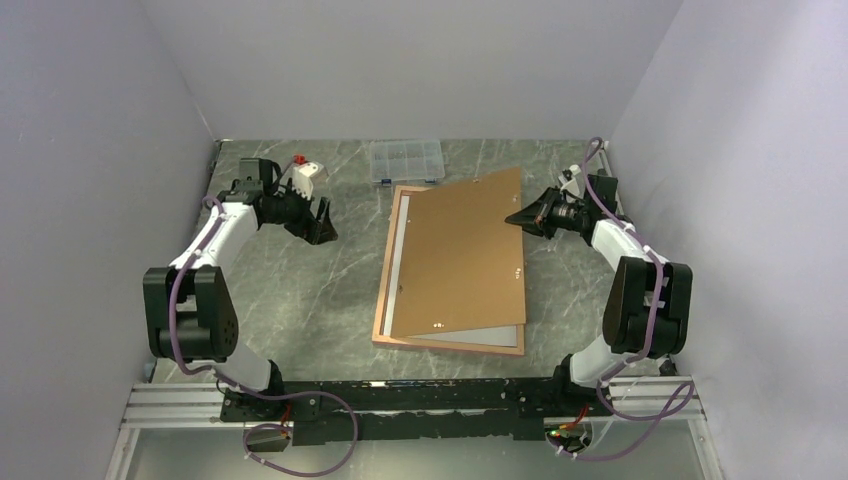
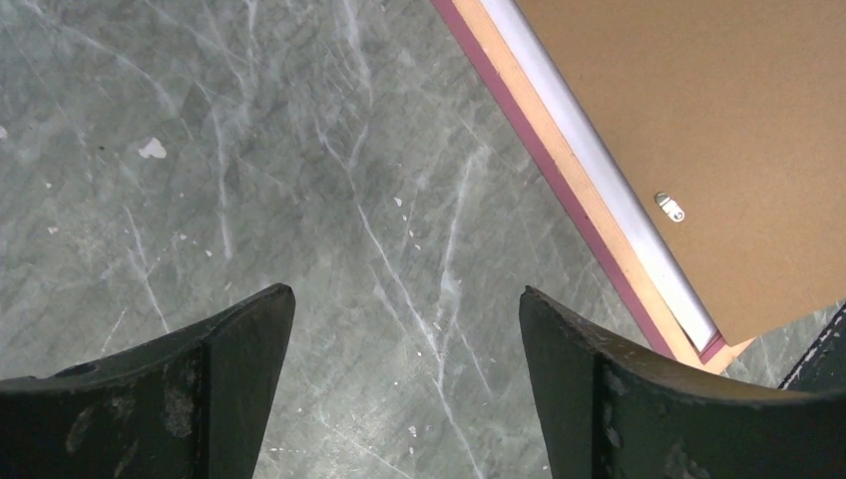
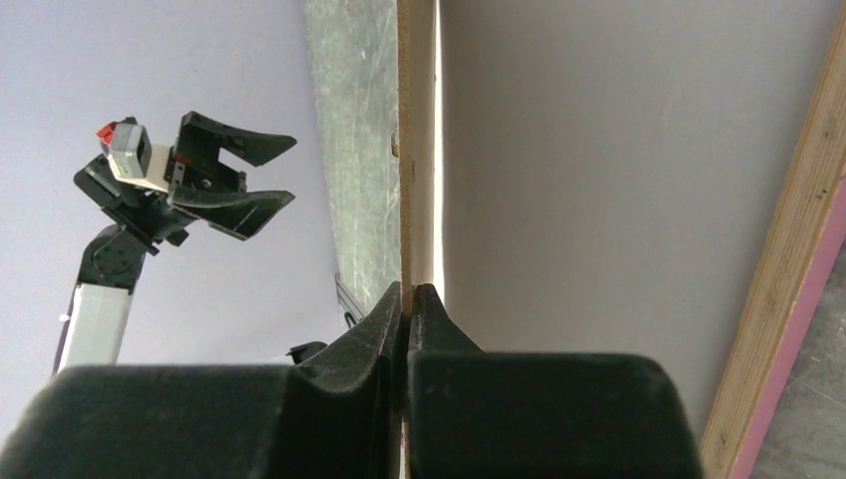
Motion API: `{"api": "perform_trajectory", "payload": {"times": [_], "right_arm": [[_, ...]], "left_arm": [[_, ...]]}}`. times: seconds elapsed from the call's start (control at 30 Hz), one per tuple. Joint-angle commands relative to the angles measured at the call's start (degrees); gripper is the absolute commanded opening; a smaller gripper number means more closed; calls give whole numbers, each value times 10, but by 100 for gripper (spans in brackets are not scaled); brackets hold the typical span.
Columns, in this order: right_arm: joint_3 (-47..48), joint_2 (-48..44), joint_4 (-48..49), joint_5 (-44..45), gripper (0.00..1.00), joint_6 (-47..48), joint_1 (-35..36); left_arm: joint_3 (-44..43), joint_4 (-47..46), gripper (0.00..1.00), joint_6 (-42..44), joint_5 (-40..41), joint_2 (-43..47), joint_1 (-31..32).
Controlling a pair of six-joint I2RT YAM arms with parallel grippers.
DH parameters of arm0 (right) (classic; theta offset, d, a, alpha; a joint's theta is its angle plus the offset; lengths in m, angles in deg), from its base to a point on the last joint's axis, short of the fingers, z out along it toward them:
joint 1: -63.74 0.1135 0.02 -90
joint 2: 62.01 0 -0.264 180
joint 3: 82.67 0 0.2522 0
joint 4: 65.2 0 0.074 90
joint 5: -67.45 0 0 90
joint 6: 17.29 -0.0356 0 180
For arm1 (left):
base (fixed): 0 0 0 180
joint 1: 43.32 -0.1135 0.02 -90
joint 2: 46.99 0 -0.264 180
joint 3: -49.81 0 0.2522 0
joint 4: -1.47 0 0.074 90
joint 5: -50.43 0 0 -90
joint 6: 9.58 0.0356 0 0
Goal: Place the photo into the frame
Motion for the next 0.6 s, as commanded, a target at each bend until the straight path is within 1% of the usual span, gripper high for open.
{"api": "perform_trajectory", "payload": {"times": [0.0, 0.1, 0.27, 0.57], "right_arm": [[14, 0, 78, -34, 0, -38, 3], [9, 3, 92, -33, 0, -44, 6], [16, 16, 85, -25, 0, -34, 22], [8, 23, 75, 0, 0, -20, 47]], "left_arm": [[12, -28, 88, 6, 9, -16, 3], [9, -25, 87, 2, 9, -33, 23], [3, -25, 85, 1, 20, -48, 46], [0, -26, 84, 3, 24, -54, 52]]}}
